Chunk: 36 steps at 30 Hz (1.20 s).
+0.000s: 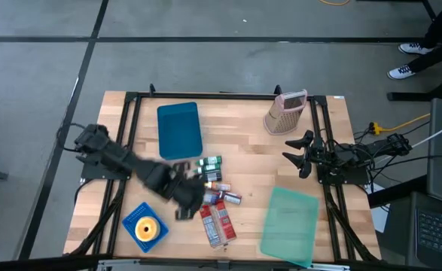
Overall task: Pick & Place Food Item
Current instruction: Put the white donut into the blue bin
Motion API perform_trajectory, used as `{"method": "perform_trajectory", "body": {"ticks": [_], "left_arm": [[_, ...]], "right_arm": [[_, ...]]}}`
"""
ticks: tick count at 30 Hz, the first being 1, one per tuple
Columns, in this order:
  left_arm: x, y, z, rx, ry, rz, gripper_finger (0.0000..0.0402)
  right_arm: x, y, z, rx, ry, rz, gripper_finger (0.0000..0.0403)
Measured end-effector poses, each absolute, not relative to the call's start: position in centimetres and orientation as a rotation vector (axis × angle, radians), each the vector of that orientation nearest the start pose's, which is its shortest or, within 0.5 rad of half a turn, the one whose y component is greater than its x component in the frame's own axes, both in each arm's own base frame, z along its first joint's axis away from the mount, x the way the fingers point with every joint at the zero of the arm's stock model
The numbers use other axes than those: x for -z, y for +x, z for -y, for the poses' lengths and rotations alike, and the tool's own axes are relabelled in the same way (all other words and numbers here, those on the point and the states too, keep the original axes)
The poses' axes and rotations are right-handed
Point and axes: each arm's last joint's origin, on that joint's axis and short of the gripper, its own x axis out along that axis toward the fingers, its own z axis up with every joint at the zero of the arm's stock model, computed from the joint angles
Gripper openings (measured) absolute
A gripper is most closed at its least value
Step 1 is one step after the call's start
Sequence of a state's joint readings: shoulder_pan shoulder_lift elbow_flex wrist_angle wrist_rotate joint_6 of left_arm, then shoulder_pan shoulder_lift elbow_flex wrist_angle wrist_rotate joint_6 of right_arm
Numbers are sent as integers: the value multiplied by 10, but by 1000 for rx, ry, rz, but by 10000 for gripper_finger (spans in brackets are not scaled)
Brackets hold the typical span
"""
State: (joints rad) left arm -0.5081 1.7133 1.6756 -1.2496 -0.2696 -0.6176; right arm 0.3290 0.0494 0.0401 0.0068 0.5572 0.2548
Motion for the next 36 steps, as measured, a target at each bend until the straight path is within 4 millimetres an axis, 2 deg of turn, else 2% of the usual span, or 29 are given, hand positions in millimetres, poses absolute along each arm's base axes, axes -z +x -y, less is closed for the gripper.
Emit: {"method": "perform_trajectory", "body": {"ticks": [6, 10, 13, 21, 31, 36], "left_arm": [[-317, 250, 221, -290, -155, -1073, 12], [-306, 216, 251, -414, -217, -1056, 12], [-295, 194, 266, -509, -247, -1093, 12], [-272, 169, 290, -637, -332, -1121, 12], [-234, 141, 293, -750, -389, -1169, 12], [-228, 134, 293, -755, -417, -1152, 12]], "right_arm": [[-174, 94, -16, 228, 257, 27, 254], [-174, 94, -16, 230, 271, 29, 254], [-174, 94, -16, 231, 271, 30, 254], [-174, 94, -16, 239, 271, 31, 254], [-174, 94, -16, 239, 267, 30, 254], [-174, 94, -16, 239, 267, 31, 254]]}}
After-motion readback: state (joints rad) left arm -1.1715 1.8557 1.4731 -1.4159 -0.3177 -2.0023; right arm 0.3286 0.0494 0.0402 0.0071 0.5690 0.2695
